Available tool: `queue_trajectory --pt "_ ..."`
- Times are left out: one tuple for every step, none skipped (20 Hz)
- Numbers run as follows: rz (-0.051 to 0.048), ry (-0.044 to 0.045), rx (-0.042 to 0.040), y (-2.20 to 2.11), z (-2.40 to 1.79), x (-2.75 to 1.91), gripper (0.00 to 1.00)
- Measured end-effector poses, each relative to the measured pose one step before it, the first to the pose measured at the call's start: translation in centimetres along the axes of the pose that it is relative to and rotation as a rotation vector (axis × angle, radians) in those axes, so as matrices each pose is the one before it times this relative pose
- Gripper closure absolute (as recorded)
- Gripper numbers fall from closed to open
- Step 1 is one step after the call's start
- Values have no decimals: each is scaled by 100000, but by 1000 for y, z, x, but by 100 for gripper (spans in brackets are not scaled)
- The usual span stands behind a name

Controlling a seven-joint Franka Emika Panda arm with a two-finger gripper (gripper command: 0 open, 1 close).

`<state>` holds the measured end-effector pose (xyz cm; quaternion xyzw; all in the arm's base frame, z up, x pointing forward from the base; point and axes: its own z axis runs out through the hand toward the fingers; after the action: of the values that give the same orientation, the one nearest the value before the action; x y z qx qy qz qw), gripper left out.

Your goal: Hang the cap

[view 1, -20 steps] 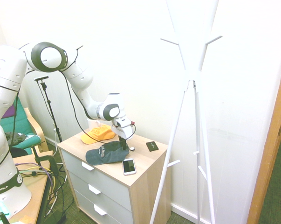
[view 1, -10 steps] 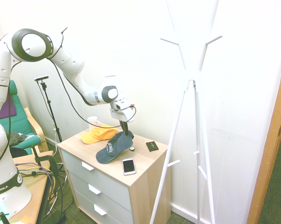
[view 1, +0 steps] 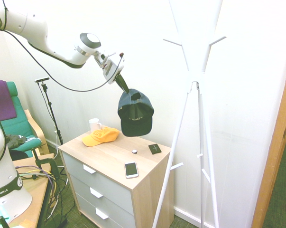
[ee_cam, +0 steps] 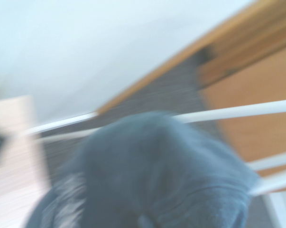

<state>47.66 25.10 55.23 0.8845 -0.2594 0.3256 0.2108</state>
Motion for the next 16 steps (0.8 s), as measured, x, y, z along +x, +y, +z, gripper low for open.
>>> queue_trajectory --pt "2259 4113 -2169 1355 -1455 2135 100" --pt "2023 3927 -1761 1254 -1129 2114 100" --pt "1652 3464 -1540 1170 -856 2102 100" --pt "1683 3494 -1604 1165 -668 1998 100" --pt "1635 2930 -1236 1099 -567 1888 100" --pt "1604 2783 -1289 1077 -520 1717 100" --pt "1390 2131 -1497 1066 -498 1521 100" --pt "1107 2283 -1603 988 -486 1344 100" --pt "972 2161 -1493 921 -337 1168 100" --pt "920 2264 -1330 847 -202 1135 100" --pt "849 1936 -1167 808 -3 977 100" --pt "729 973 -1213 742 263 788 100" --pt "778 251 -1213 736 429 589 100" --pt "1028 50 -1050 715 558 596 100" --pt "954 47 -822 628 641 577 100" --pt "709 39 -568 581 823 613 100"
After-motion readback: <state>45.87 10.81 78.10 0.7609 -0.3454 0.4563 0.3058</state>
